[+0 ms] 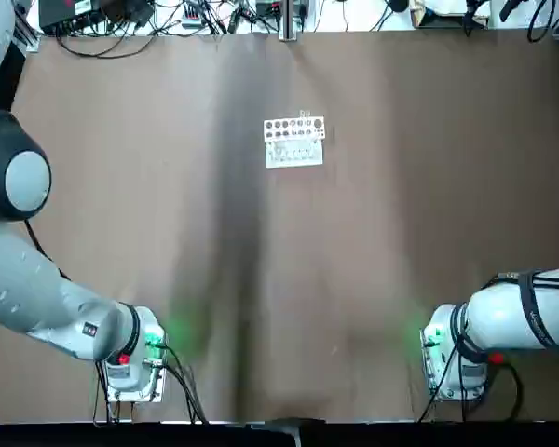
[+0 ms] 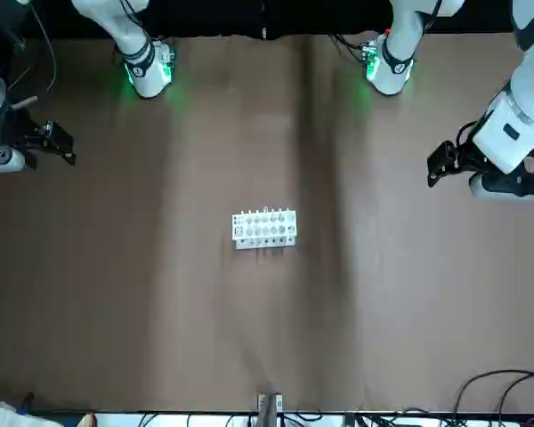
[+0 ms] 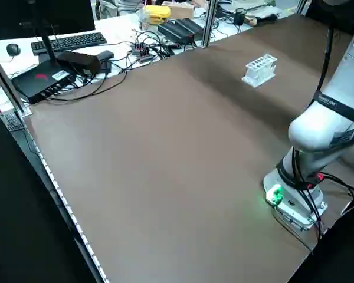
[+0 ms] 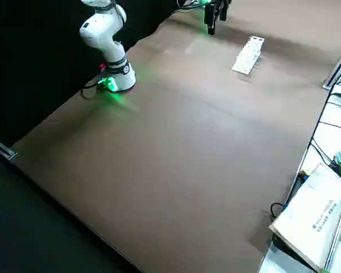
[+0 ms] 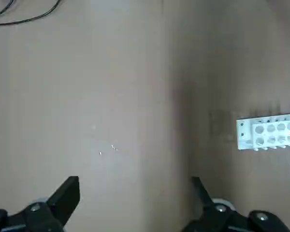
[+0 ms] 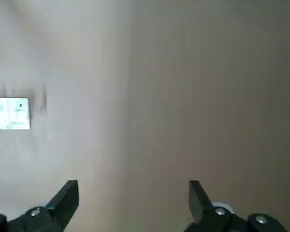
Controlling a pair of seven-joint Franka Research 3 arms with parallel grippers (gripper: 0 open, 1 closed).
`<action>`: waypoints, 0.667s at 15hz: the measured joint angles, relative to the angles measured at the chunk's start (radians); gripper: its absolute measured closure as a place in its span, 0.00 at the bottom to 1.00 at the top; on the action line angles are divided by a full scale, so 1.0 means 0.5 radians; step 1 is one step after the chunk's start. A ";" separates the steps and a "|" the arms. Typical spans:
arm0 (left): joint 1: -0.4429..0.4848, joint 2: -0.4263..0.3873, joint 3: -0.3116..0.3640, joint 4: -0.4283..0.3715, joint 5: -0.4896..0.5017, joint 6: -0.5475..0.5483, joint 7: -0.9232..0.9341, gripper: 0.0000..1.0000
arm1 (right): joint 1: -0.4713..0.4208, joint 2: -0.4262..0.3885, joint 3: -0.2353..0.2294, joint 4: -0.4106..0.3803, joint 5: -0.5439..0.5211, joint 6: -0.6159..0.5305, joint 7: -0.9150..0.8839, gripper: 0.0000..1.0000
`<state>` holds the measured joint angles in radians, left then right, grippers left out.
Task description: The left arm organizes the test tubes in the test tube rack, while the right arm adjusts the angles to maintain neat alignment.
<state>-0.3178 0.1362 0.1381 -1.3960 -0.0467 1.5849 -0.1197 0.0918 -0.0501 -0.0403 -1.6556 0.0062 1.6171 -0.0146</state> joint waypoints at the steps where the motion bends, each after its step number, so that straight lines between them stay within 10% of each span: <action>1: 0.000 0.000 0.000 0.000 0.000 0.000 -0.001 0.00 | 0.000 0.000 0.000 -0.002 0.001 0.002 0.000 0.00; 10: -0.109 0.020 -0.016 -0.135 -0.010 0.003 -0.297 0.00 | 0.000 -0.037 0.006 -0.008 0.018 -0.077 -0.013 0.00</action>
<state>-0.3725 0.1460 0.1302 -1.4637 -0.0519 1.5864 -0.2685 0.0920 -0.0684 -0.0373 -1.6596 0.0151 1.5784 -0.0214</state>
